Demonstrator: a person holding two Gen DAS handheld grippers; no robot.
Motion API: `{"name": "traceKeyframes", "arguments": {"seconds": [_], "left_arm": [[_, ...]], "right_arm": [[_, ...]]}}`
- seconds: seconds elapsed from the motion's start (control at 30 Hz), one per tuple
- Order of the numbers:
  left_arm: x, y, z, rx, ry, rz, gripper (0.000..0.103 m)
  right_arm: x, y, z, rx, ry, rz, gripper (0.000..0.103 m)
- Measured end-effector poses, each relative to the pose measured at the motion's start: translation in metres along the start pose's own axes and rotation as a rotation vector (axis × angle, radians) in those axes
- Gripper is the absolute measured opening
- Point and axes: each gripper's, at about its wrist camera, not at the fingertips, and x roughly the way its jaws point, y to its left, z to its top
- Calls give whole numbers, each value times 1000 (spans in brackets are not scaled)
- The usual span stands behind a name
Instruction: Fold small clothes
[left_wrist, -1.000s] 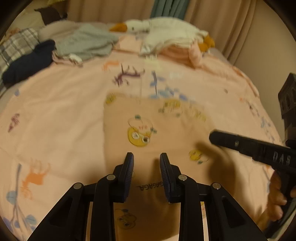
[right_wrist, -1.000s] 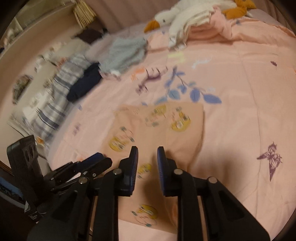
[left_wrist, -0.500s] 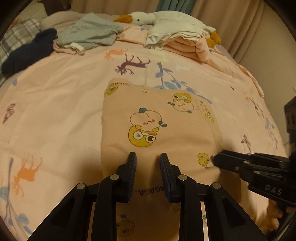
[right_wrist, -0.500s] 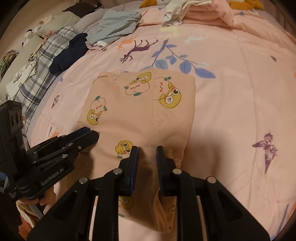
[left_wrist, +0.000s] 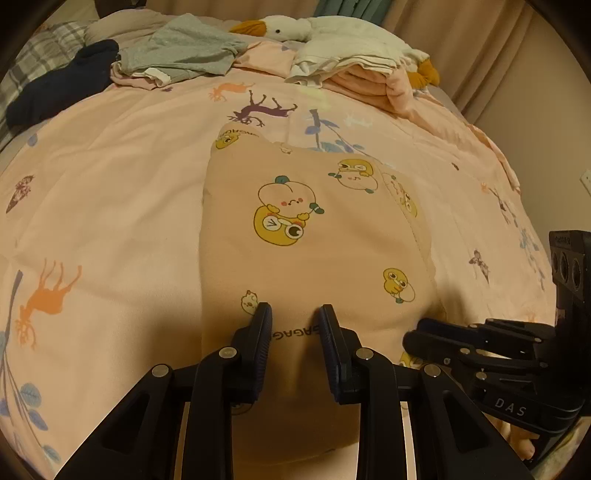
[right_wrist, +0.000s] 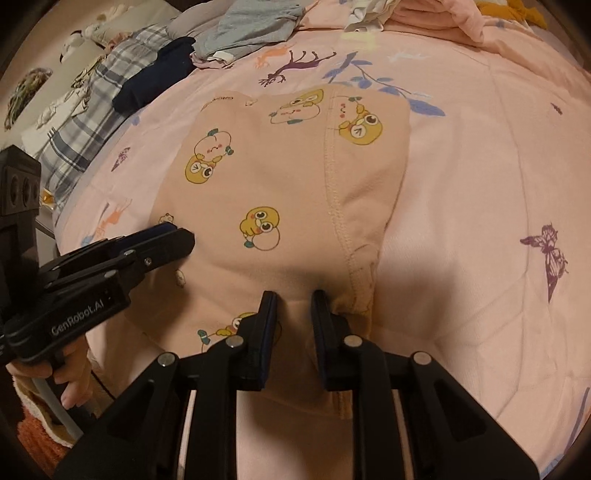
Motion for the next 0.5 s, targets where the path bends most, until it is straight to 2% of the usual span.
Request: {"name": "traceKeyframes", "arguments": {"seconds": [0.17, 0.3, 0.43, 0.5], "left_arm": [[0, -12, 1, 62, -13, 55, 29], [-9, -7, 22, 44, -33, 44, 29], [-17, 1, 61, 21, -116, 38, 29], [-11, 7, 80, 16, -149, 37, 29]], "right_arm": [[-2, -1, -1, -22, 6, 29, 20], [-12, -7, 10, 35, 35, 82, 21], [-33, -8, 29, 42, -62, 90, 24], [-43, -12, 42, 63, -142, 102, 23]]}}
